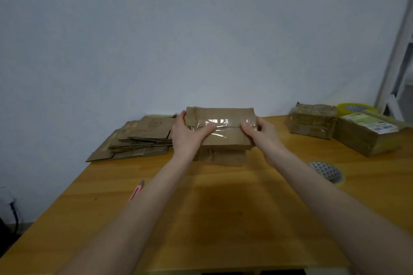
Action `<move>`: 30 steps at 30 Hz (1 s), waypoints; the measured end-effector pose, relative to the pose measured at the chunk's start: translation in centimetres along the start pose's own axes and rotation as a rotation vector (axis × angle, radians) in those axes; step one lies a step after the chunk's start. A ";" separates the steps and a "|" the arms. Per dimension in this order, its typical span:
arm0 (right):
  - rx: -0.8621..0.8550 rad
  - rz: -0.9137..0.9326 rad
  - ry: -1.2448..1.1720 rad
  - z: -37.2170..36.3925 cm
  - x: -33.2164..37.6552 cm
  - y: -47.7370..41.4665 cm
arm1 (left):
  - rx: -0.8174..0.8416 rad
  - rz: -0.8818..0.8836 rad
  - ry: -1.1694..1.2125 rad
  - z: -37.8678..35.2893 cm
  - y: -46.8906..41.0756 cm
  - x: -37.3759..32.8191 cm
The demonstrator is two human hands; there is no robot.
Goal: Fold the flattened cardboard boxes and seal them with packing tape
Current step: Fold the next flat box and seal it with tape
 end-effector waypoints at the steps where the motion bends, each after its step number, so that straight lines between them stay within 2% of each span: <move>1: -0.026 -0.040 0.050 -0.2 -0.7 0.1 | -0.024 -0.012 -0.031 -0.4 0.5 -0.3; 4: -0.177 -0.120 0.193 0.1 -2.3 0.5 | -0.090 -0.080 -0.144 -1.5 2.1 -0.6; 6: -0.223 -0.119 0.255 0.4 -2.5 0.5 | -0.131 -0.083 -0.139 -1.3 2.4 -0.2; 12: -0.172 0.030 0.205 -0.3 -2.1 0.2 | -0.125 -0.046 -0.015 0.2 2.0 1.9; 17: -0.147 0.110 0.124 0.7 -0.9 -0.7 | 0.013 0.037 0.201 -0.5 1.2 3.1; 19: -0.168 0.168 0.138 1.6 0.1 -1.5 | 0.092 0.060 0.216 -1.8 0.3 2.9; 21: -0.236 0.194 0.185 3.2 0.8 -2.4 | 0.136 0.040 0.223 -3.5 -0.5 1.8; 25: -0.403 0.128 0.298 7.7 0.6 -4.6 | 0.199 -0.044 0.199 -8.0 -2.3 -1.3; 30: -0.619 0.111 0.333 14.7 1.8 -8.2 | 0.321 -0.134 0.190 -16.7 -5.1 -5.8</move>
Point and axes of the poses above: each hand's wrist, its own y-axis away from the middle knuckle, its own z-axis out of the back of the hand, x = y × z, the point moved 8 cm from there along -y, towards the middle knuckle
